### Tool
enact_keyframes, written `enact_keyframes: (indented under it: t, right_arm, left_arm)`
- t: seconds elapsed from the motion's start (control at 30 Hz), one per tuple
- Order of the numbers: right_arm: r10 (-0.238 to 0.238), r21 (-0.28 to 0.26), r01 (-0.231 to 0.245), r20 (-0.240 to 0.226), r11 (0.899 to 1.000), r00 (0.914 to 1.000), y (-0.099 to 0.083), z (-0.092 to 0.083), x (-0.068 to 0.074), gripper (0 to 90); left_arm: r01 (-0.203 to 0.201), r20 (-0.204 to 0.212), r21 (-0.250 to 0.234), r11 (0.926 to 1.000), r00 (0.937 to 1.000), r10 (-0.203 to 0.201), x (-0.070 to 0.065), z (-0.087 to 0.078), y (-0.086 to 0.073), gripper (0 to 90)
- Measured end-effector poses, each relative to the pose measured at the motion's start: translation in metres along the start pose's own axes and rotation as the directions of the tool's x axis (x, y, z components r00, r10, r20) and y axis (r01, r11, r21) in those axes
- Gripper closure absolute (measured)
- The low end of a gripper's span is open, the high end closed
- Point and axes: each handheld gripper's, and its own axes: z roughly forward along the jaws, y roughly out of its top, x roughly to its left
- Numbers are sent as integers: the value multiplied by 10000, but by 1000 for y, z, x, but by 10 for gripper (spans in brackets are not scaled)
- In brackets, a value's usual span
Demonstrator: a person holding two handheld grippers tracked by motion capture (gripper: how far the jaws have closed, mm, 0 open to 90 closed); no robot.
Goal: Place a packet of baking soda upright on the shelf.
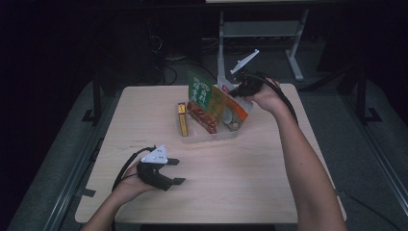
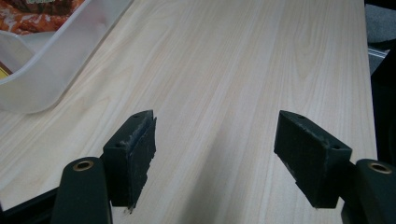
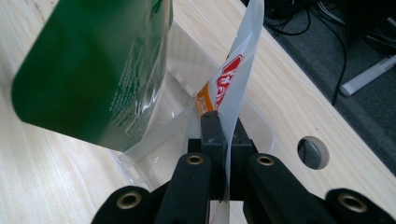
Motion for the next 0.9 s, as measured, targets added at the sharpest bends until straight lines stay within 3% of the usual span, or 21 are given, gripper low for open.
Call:
enact_keyframes:
  t: [0.27,0.43,0.53,0.57,0.6,0.9]
  right_arm:
    - [239,-293,-238,37,9993,9997,-3,-4,0,807]
    - [376,-298,-376,-19,9988,9993,-5,-5,1,688]
    - [461,-289,-460,34,9985,9989,-6,-5,5,507]
    - [461,-289,-460,34,9985,9989,-6,-5,5,507]
    - [484,-246,-480,192,9985,9986,-7,-6,5,451]
    - [1196,-789,-1176,214,9899,9926,-17,-18,3,305]
  left_arm:
    - [-39,20,54,10000,10000,39,-1,2,1,289]
    - [-28,46,101,9999,10000,27,-1,2,0,289]
    - [-27,52,91,10000,10000,27,-1,2,0,289]
    - [-33,53,94,10000,10000,32,-1,2,0,289]
    - [-27,59,122,9999,10000,26,-1,2,0,289]
    - [-176,59,154,9997,9998,175,-1,5,1,289]
